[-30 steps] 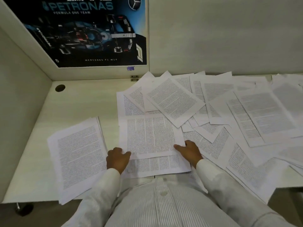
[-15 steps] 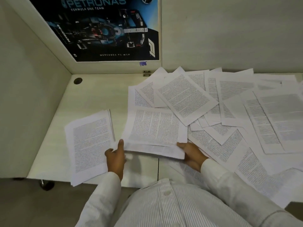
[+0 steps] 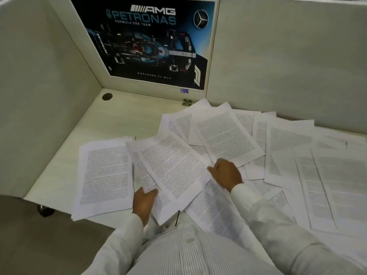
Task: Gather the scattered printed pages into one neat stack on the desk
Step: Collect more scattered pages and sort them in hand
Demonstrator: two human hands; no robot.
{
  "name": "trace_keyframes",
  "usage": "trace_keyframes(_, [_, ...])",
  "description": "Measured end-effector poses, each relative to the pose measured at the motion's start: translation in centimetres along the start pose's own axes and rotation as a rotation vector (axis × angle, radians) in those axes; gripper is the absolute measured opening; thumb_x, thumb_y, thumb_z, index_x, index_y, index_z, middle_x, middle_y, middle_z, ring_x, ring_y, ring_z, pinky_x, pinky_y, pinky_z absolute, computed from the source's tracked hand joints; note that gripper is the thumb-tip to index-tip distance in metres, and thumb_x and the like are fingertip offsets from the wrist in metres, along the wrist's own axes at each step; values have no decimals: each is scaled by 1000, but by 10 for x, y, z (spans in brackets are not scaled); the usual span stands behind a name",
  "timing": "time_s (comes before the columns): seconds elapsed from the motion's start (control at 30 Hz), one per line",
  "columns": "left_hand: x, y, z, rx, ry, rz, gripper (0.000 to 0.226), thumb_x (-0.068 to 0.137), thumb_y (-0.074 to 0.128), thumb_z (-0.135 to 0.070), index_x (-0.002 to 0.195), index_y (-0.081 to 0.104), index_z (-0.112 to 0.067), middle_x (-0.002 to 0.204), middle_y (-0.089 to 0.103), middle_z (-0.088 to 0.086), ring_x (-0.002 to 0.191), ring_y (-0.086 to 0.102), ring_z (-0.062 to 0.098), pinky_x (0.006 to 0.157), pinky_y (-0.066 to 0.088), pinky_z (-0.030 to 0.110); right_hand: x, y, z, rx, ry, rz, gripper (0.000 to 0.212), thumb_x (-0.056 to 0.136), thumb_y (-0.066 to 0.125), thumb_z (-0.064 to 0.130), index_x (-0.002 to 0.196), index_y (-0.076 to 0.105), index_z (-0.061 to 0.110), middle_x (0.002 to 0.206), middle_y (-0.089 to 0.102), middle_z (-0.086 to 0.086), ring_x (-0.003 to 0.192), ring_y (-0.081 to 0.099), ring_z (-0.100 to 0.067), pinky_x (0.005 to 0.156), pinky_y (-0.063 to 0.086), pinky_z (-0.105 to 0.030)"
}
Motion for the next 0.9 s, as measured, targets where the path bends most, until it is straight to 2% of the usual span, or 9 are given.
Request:
trace_keyframes(0.07, [1,0,1,5,-13,7,29,96,60,-8,123,56,-16,109,62,5,90,60,22,88,49,37,20,-16,0,-170,-30,-162,37,92,63,41,110,55,10,117,56,-11,109,54,-29,86,47,-39])
trace_keyframes(0.17, [3,-1,4,6,-33,9,35,95,61,-6,129,56,-11,111,64,7,89,62,20,89,50,36,43,-3,-15,-326,73,-87,66,89,61,49,135,39,8,136,43,-13,126,43,-32,99,41,-48])
trace_keyframes(0.27, [6,-1,5,-12,-72,14,39,95,63,-9,133,55,-8,120,65,10,97,63,25,90,52,39,48,10,-22,-384,95,-102,57,90,56,44,131,41,8,134,44,-11,124,43,-31,96,42,-48])
trace_keyframes(0.33, [8,0,1,-30,-74,22,35,95,64,-14,129,58,-11,117,67,10,98,65,25,84,54,38,48,15,-21,-387,78,-117,50,89,55,40,127,43,9,130,45,-11,121,43,-30,95,43,-47])
trace_keyframes(0.43, [15,4,-6,-23,-71,31,30,94,66,-21,122,60,-13,111,69,7,97,67,24,77,55,35,46,18,-22,-401,70,-119,57,88,56,50,126,43,10,129,45,-10,121,43,-29,95,42,-47])
trace_keyframes(0.53, [23,13,-14,27,-59,41,34,91,70,-21,123,60,-13,113,68,8,100,66,26,87,55,40,44,20,-23,-432,58,-128,61,88,53,54,129,42,10,131,44,-10,122,42,-28,96,41,-48])
trace_keyframes(0.7, [34,35,-30,89,-3,73,34,86,74,-13,118,61,-14,104,67,3,94,65,24,91,54,41,44,17,-21,-448,70,-153,48,86,52,43,121,47,11,122,48,-8,113,46,-27,89,41,-44])
trace_keyframes(0.8, [44,35,-31,146,-1,54,37,86,74,-13,121,63,-9,112,69,8,98,66,27,90,54,40,44,16,-22,-460,71,-149,43,88,53,37,121,48,11,122,49,-8,111,47,-27,87,41,-43])
trace_keyframes(0.9, [52,19,-34,170,-9,4,38,89,72,-18,124,62,-6,111,69,10,97,66,29,90,54,41,48,4,-32,-273,77,-220,30,94,51,25,118,56,9,122,55,-9,112,51,-28,90,42,-42])
Point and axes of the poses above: each hand's wrist, its own x-axis towards the middle knuckle, its own y-axis out of the palm, z = x × y, the point moved 8 cm from there along x, towards the middle knuckle
